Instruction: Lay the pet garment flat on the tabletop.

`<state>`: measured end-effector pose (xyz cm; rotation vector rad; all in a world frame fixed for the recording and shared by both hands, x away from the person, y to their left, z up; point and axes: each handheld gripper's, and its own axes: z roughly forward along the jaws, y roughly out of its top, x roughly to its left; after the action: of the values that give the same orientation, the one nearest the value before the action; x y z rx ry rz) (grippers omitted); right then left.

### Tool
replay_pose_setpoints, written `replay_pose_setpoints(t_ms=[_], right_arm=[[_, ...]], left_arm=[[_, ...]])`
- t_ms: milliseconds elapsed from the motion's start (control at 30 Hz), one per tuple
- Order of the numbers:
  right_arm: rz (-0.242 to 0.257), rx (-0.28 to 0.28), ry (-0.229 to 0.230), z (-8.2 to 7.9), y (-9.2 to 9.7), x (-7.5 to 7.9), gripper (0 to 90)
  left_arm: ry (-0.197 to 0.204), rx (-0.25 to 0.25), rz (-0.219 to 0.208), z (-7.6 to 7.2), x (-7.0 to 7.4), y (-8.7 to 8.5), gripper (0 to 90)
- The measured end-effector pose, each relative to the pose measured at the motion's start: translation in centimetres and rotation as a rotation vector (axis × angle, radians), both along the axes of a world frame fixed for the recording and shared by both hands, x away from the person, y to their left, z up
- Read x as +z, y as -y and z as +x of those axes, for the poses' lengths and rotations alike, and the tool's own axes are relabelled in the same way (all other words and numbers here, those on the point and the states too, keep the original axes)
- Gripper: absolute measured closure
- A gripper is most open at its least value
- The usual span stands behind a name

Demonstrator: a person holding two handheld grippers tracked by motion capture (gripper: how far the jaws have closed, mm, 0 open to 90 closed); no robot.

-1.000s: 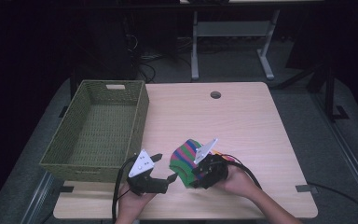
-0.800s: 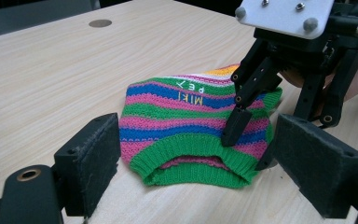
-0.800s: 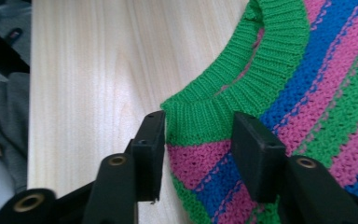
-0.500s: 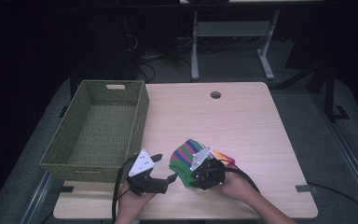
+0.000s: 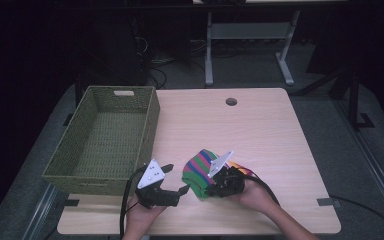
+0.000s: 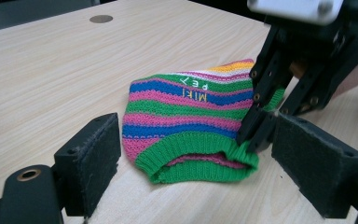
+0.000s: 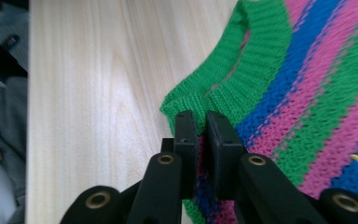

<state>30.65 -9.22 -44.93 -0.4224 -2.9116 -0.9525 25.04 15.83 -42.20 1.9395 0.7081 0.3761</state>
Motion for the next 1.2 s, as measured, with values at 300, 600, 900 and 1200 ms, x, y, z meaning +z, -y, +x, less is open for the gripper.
replay_pose_setpoints(t_ms=[300, 600, 900, 1200], right_arm=[[0.108, -0.043, -0.006, 0.8, 2.1, 2.9, 83.7], [0.161, -0.081, 0.001, 1.4, 4.0, 5.0, 83.8], [0.210, -0.107, 0.019, 2.1, 5.0, 7.0, 83.8], [0.229, -0.117, 0.033, 2.4, 5.6, 8.1, 83.8]], left_arm=[[-0.007, -0.005, -0.005, 0.4, -0.1, 0.5, 15.1], [0.007, -0.047, -0.023, 0.4, 0.2, 1.1, 15.1], [0.023, -0.063, -0.020, 1.0, 0.6, 1.6, 15.1], [0.027, -0.072, -0.006, 1.3, 0.4, 2.1, 15.6]])
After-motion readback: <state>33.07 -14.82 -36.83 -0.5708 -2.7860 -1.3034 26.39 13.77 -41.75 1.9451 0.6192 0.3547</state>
